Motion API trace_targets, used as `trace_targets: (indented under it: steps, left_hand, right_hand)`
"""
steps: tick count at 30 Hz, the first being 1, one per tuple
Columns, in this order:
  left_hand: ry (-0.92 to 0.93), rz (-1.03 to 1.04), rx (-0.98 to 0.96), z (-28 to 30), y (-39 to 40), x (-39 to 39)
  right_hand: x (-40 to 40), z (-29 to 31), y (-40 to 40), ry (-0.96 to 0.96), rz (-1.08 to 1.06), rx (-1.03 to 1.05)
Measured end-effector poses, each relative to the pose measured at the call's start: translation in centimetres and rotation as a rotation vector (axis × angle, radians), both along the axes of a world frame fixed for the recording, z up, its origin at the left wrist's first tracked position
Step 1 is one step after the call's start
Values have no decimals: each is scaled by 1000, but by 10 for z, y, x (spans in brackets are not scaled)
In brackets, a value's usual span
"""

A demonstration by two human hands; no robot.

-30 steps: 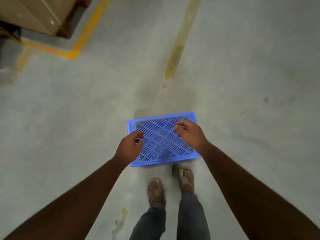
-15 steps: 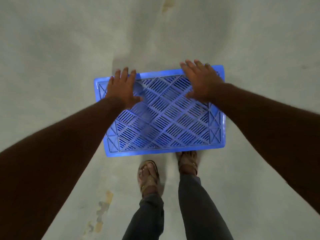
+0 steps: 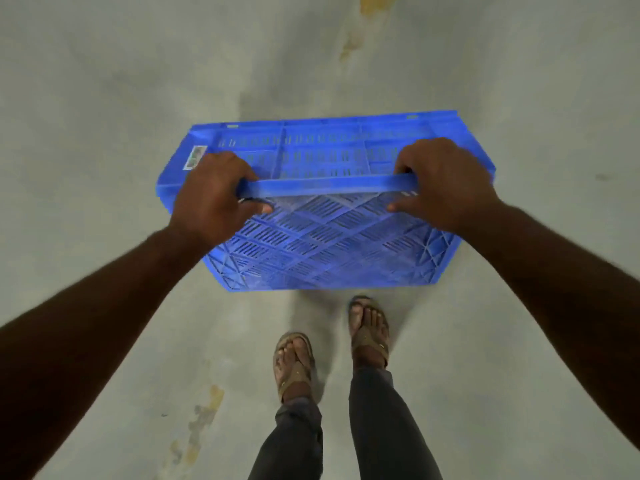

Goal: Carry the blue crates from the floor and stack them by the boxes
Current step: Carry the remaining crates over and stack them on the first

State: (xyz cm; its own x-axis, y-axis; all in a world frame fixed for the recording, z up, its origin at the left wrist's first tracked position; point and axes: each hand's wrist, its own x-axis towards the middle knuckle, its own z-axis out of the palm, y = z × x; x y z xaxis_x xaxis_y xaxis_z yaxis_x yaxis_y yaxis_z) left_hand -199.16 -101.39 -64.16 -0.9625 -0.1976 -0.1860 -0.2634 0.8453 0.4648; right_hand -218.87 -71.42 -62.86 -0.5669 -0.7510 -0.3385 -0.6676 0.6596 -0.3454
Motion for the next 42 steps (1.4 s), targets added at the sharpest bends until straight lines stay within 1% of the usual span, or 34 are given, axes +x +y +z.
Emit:
trace_targets:
  steps: [1,3,6,8,10,14,16,17,18,19,20,21,22,24,25,26,27,29,30,31,33,35,37,39,42]
  left_hand:
    - [-4,-16,-2,9,3,2]
    - [-58,-27,-10,16,14,14]
    - [-142,-56,-34,0,38,49]
    - [-156,-55,-50,-13,50,67]
    - [-110,-23,-61,-14,51,66]
    - [11,-46,-42,2,37,47]
    - [61,9,-47,8,25,25]
    - [59,53,-62,8,16,11]
    - [14,94,-93,7,5,-3]
    - [-86,121,-139,5,-5,-16]
    - [-214,117,-193,3,-13,-29]
    - [-340,84,-244,2,-20,-39]
    - [-435,38,-287,3,-23,-49]
    - [-509,-28,-383,11,-24,-62]
    - [-535,-58,-424,17,-23,-64]
    - [-579,-101,-418,24,-20,-63]
    - [-636,-145,-354,30,-16,-56]
    - [-776,-207,-119,35,-4,-26]
    - [-819,-216,-15,34,6,-5]
    - [-843,-230,46,31,18,20]
    - [-835,-262,61,22,50,71]
    - [-807,-256,4,11,82,116]
    - [-778,-256,-46,-2,107,153]
    - [-732,-228,-43,-16,124,179]
    - [-676,-97,-38,-42,139,195]
  right_hand:
    - [7,7,2,54,9,-52]
    - [29,10,7,154,38,-80]
    - [72,-11,22,205,93,-35]
    - [91,-24,32,238,118,-42]
    - [92,-28,32,229,82,-42]
    - [80,-24,27,99,74,-85]
    - [73,-15,24,113,62,-86]
    - [68,-7,17,161,41,-112]
    - [61,-3,10,225,14,-149]
    - [52,0,1,273,-16,-156]
    - [41,0,-7,295,-38,-128]
    - [28,-1,-15,297,-43,-54]
    - [14,-2,-22,275,-27,45]
    - [-9,-3,-29,182,17,208]
    - [-17,1,-31,121,26,242]
    - [-20,6,-29,63,24,253]
    - [-16,15,-26,11,33,277]
    - [9,26,-12,-56,94,381]
    - [26,29,-1,-86,124,424]
    - [44,28,12,-127,136,461]
    - [81,20,42,-217,144,524]
    - [118,8,71,-246,145,537]
    - [154,-6,95,-165,170,503]
    - [179,-25,114,-92,177,460]
    - [189,-58,118,-26,162,404]
